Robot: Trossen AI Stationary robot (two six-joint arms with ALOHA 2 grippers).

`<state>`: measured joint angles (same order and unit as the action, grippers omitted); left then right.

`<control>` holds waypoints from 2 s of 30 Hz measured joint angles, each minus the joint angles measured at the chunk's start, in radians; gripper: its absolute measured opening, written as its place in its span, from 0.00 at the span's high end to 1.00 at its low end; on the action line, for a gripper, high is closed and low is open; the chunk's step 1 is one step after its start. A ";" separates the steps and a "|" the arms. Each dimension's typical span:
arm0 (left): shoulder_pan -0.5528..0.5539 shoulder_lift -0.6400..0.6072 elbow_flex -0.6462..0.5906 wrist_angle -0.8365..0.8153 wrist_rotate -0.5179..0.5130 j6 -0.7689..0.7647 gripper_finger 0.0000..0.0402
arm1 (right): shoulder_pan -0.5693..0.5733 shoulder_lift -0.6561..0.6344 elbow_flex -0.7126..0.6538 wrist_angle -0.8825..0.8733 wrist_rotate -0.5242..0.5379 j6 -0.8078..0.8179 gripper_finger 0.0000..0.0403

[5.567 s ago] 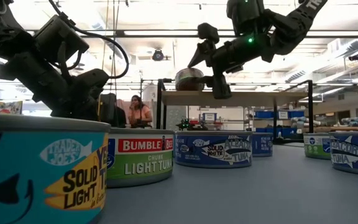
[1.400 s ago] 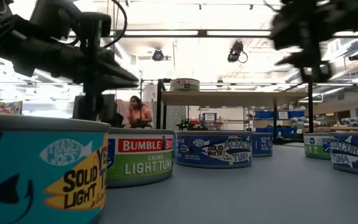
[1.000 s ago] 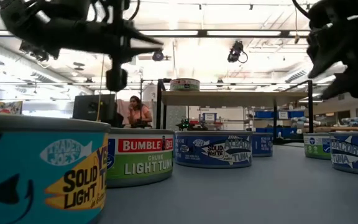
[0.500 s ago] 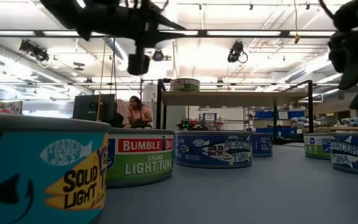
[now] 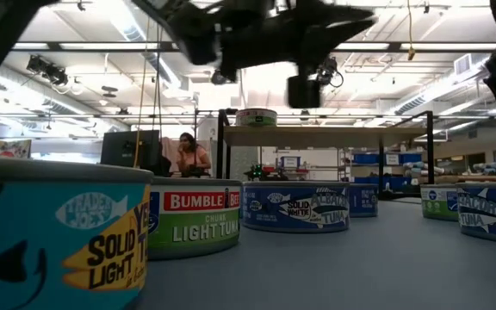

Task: Stack canned seafood by type on shelf
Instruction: Adjust the blue tuna can on the table

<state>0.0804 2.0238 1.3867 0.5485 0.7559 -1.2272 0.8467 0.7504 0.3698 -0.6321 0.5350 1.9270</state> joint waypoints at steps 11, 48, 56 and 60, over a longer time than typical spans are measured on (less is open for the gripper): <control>-0.001 0.053 0.251 -0.762 -0.466 0.641 0.99 | 0.006 0.017 0.000 -0.057 0.045 -0.010 0.61; -0.184 0.155 0.228 -0.954 -0.879 0.805 1.00 | 0.005 0.017 0.000 -0.050 0.105 -0.027 0.61; -0.246 0.154 0.229 -0.996 -0.836 0.797 1.00 | 0.005 0.017 0.000 -0.046 0.104 -0.045 0.61; -0.286 0.140 0.226 -1.039 -0.851 0.780 1.00 | 0.005 0.017 0.000 -0.043 0.104 -0.045 0.61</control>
<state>-0.2055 2.1641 1.6132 -0.4906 -0.0952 -0.4474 0.8516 0.7673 0.3698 -0.6746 0.6392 1.8820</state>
